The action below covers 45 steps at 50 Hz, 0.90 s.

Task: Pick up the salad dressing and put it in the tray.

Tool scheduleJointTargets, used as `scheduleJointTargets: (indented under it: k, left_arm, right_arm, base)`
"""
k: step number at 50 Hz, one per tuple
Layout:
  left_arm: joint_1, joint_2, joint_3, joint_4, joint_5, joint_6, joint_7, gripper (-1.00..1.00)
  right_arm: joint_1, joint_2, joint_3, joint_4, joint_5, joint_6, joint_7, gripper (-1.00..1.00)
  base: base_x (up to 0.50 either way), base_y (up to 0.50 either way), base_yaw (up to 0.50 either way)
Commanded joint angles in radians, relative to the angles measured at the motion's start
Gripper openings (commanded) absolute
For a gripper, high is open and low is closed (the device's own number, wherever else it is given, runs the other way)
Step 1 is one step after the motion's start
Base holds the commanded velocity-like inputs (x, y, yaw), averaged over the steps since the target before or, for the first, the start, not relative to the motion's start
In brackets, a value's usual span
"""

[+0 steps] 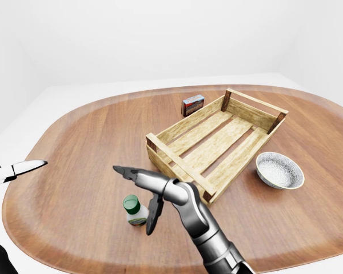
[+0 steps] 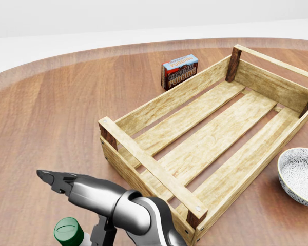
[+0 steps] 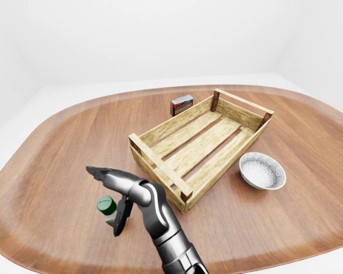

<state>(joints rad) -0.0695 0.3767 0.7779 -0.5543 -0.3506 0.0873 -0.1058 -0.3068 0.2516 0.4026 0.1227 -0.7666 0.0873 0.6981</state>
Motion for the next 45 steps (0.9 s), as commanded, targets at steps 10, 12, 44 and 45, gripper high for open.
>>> scheduleJointTargets:
  k: [10, 12, 44, 45]
  left_arm:
    - [0.003, 0.003, 0.008, 0.006, -0.011, 0.0, -0.001, 1.0]
    - [0.004, 0.004, 0.011, 0.002, -0.014, 0.0, 0.0, 1.0]
    - [0.015, 0.006, 0.037, 0.01, -0.035, 0.0, -0.008, 1.0]
    - [0.017, 0.006, 0.039, 0.011, -0.036, 0.0, -0.009, 1.0]
  right_arm:
    - [-0.138, 0.045, -0.076, 0.359, 0.03, 0.0, 0.0, 1.0]
    - [-0.18, 0.054, -0.092, 0.426, 0.044, 0.0, 0.0, 1.0]
    - [-0.435, 0.097, -0.185, 0.943, 0.069, -0.076, 0.0, -1.0]
    - [-0.438, 0.097, -0.187, 0.953, 0.073, -0.082, 0.0, -1.0]
  base:
    - [0.0, 0.0, 0.0]
    - [0.0, 0.0, 0.0]
    - [0.0, 0.0, 0.0]
    - [0.0, 0.0, 0.0]
